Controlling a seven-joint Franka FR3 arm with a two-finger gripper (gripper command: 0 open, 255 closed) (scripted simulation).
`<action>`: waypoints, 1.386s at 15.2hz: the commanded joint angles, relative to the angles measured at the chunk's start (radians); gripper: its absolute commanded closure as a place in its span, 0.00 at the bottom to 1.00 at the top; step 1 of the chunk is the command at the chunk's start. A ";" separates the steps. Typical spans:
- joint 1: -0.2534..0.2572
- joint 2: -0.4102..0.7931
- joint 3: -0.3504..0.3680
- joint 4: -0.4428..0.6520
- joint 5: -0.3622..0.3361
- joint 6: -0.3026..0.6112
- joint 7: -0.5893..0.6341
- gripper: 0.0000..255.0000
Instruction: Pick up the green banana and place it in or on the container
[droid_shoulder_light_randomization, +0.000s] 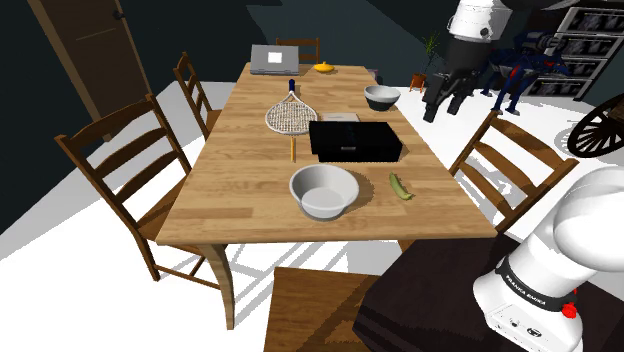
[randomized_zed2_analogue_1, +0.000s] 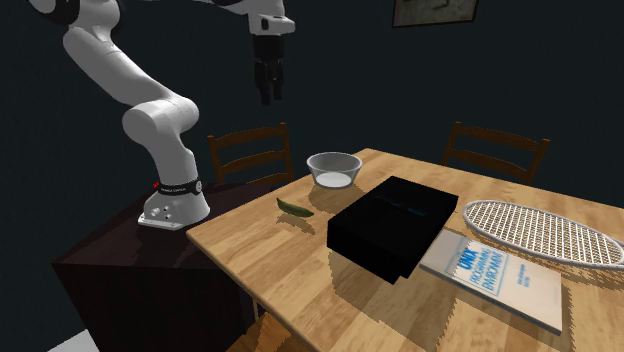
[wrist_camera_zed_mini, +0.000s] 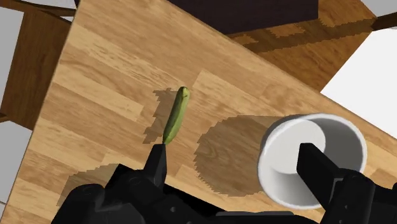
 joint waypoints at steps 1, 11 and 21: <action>-0.011 0.035 -0.001 -0.045 0.004 0.074 0.019 0.00; -0.070 0.280 -0.037 -0.182 0.014 0.414 0.074 0.00; -0.106 0.623 -0.081 -0.197 0.062 0.733 0.092 0.00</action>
